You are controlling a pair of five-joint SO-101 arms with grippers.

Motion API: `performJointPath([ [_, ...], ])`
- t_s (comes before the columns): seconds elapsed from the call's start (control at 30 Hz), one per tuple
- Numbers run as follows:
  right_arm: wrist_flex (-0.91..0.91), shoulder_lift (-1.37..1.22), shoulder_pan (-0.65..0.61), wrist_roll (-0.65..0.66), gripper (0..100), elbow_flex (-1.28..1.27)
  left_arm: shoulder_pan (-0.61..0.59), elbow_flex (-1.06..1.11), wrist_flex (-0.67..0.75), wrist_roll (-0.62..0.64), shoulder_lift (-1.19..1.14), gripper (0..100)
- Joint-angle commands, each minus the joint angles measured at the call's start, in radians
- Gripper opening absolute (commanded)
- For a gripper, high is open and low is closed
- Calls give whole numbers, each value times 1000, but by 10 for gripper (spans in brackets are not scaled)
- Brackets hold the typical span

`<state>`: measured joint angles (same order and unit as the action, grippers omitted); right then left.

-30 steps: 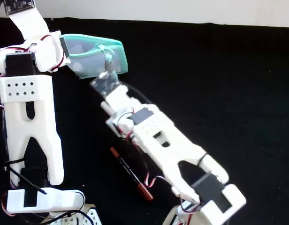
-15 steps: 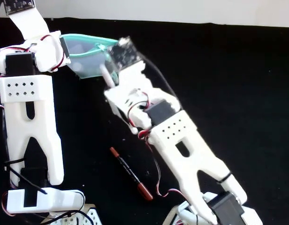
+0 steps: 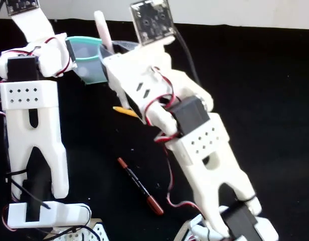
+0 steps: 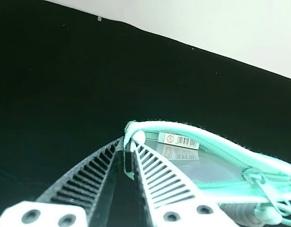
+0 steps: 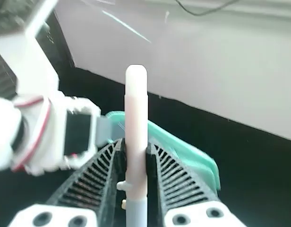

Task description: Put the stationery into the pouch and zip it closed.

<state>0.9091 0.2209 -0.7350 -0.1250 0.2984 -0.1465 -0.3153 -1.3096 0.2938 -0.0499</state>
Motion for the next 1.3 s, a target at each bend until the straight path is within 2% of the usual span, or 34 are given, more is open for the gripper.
performJointPath([
  [0.0, -8, -61, -12, -34, 7, 179, 22, 7, -17, -9, -45, 7],
  [0.3, -136, -354, -8, -49, 7, 550, 21, 8, -17, -9, -45, 7],
  [0.73, -134, -989, 16, -41, 7, 1320, 21, 8, -17, -9, -45, 7],
  [0.83, -125, -1106, 8, 23, 7, 1461, 21, 8, -17, -9, -45, 7],
  [0.97, -113, -1142, 10, 38, 7, 1466, 16, 8, -17, -9, -45, 7],
  [1.27, 65, -1133, 13, 40, 7, 1466, 16, 10, -12, -11, -45, 7],
])
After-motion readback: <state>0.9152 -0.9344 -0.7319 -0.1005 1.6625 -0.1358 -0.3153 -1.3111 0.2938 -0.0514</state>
